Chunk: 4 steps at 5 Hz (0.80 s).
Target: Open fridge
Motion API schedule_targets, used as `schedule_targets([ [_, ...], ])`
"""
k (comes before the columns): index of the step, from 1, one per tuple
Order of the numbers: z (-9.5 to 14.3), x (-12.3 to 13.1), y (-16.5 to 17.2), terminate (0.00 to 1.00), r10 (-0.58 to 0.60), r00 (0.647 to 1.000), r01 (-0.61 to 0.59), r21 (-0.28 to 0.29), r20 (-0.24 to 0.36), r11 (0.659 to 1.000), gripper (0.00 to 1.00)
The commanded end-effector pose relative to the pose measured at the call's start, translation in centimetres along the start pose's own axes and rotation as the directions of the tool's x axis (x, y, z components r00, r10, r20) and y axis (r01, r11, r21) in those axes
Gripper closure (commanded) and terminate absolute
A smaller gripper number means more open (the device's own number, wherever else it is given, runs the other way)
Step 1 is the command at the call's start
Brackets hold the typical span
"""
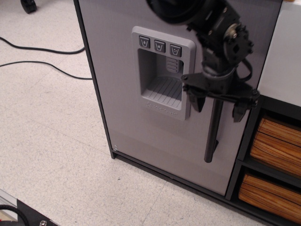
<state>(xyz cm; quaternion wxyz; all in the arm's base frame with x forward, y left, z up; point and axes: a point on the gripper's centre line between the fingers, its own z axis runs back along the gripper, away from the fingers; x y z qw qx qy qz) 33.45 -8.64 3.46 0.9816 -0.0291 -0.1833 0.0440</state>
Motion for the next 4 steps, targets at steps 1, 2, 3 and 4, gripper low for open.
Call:
schedule_targets([
  [1,1.3,2.7,0.0,0.00,0.004,0.997,-0.005,0.020,0.073,1.000,0.00],
  [2,0.9,3.3,-0.4,0.00,-0.010,0.997,0.008,0.030,0.071,1.000,0.00],
  [3,0.2,3.9,-0.7,0.00,-0.058,0.996,0.055,0.045,0.069,0.997,0.00],
  [4,0.0,4.3,-0.7,0.00,-0.085,0.994,0.083,0.032,0.069,0.996,1.00],
])
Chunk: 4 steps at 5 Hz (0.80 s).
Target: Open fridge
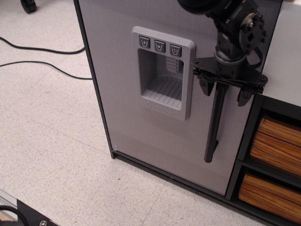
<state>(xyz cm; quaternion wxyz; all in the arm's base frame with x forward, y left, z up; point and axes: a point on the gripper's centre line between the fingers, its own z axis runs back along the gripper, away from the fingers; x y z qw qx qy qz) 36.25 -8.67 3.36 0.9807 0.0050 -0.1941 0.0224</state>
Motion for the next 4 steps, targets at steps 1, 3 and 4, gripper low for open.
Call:
schedule_targets([
  [1,1.7,1.7,-0.2,0.00,-0.039,0.998,0.043,-0.067,0.059,0.997,1.00],
  [3,3.0,-0.4,0.8,0.00,-0.107,0.992,0.114,-0.126,0.063,0.985,1.00],
  [4,3.7,-2.4,2.0,0.00,-0.123,0.991,0.129,-0.118,0.059,0.985,1.00],
])
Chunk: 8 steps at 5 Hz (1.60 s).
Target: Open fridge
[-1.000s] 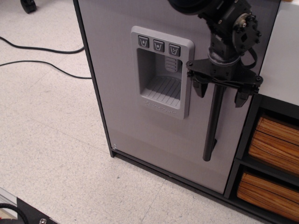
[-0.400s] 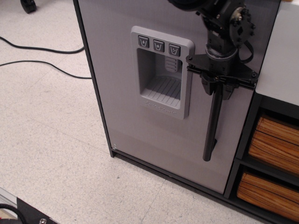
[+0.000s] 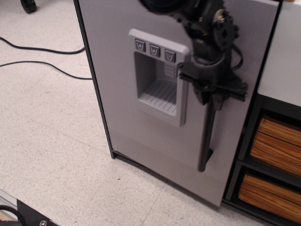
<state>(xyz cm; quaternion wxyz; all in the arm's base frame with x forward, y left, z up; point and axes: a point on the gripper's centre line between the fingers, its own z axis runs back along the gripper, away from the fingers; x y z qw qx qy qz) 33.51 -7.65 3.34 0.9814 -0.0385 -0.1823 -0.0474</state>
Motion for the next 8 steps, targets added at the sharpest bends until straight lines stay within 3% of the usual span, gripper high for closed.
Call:
schedule_targets([
  [1,3.6,-2.0,1.4,0.00,-0.040,0.997,0.041,-0.015,0.067,0.999,1.00],
  [3,5.0,-4.4,3.4,0.00,-0.061,0.997,0.062,-0.022,0.053,0.998,1.00],
  [4,5.3,-5.0,4.1,0.00,-0.019,1.000,0.019,-0.026,0.016,0.999,0.00],
  [5,5.4,-6.6,5.2,0.00,0.020,0.999,-0.018,0.023,-0.047,1.000,0.00],
  [6,6.5,-9.9,5.3,0.00,0.003,0.997,-0.001,0.025,-0.073,1.000,0.00],
  [7,6.3,-11.8,3.3,0.00,-0.038,0.994,0.038,-0.001,-0.103,0.999,0.00],
  [8,4.7,-12.0,-0.3,0.00,-0.061,0.987,0.058,-0.025,-0.145,0.998,0.00],
])
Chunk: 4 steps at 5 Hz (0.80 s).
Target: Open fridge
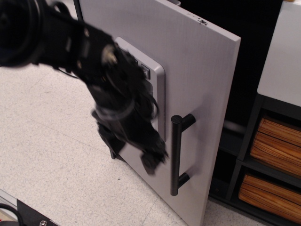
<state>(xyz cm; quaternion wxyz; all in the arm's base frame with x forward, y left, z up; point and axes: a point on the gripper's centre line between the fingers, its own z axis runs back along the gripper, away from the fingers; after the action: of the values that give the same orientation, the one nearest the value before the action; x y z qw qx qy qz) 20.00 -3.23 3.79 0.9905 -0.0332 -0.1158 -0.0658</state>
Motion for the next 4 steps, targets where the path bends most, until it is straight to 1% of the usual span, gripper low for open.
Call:
schedule_targets([
  [1,-2.7,2.0,-6.8,0.00,-0.052,0.998,0.050,-0.044,-0.025,0.998,0.00],
  [2,-3.7,3.0,-9.7,0.00,-0.066,0.998,0.066,-0.046,-0.006,0.997,0.00],
  [3,-4.4,3.8,-12.3,0.00,-0.078,0.997,0.078,-0.067,0.001,0.995,0.00],
  [4,-5.1,6.5,-13.9,0.00,-0.059,0.998,0.059,-0.073,0.010,0.996,0.00],
])
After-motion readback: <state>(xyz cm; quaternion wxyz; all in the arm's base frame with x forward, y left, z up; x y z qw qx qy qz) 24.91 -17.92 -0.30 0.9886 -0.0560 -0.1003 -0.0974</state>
